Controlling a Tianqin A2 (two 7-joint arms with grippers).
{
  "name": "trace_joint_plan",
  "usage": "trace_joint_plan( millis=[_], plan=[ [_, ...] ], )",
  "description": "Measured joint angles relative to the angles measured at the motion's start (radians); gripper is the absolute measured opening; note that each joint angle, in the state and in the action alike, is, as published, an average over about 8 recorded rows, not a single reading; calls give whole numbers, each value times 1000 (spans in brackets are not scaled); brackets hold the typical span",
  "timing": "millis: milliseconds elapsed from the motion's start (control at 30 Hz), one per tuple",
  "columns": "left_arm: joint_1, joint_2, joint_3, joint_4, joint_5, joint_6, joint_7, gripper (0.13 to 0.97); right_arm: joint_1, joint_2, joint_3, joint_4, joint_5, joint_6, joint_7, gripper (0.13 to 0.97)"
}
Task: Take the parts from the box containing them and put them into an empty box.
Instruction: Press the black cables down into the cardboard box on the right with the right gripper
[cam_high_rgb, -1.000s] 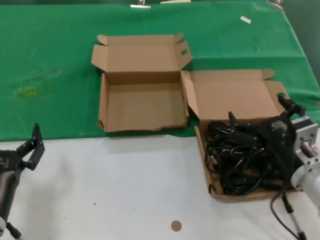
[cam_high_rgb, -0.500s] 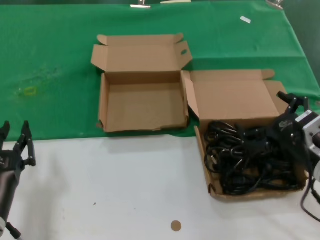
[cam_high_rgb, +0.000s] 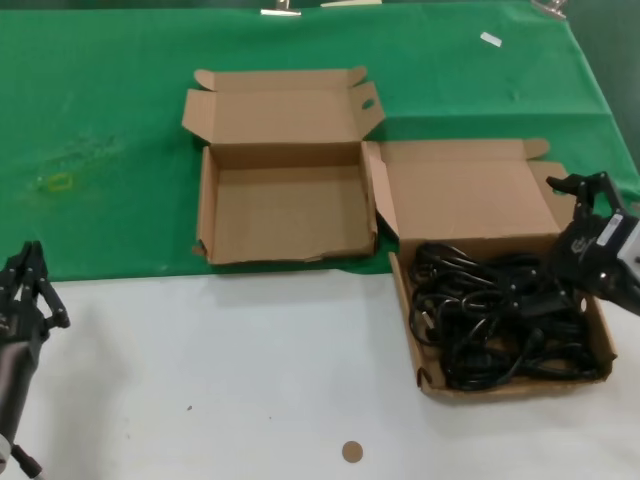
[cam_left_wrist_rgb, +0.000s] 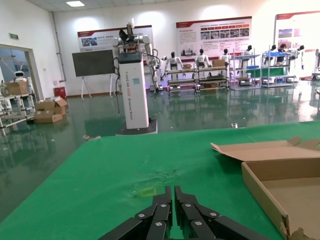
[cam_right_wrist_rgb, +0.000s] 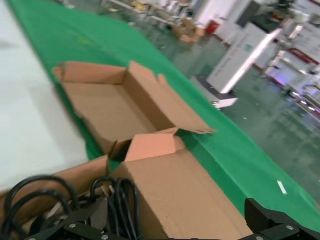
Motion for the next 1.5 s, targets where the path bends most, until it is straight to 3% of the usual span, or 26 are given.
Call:
trace_joint_plan(
  millis=[367,933,1267,1500],
  plan=[
    [0,0,0,0,0,0,0,144,46,50,98,-29,-195,-293,90,966],
    [0,0,0,0,0,0,-1,144,24,-5,266,-79,-302,-671,34,966],
    [0,0,0,0,0,0,0,144,71,-81,289,-135,-410,-792,19,958],
    [0,0,0,0,0,0,0,144,101,-132,286,-169,-507,-824,21,897]
  ],
)
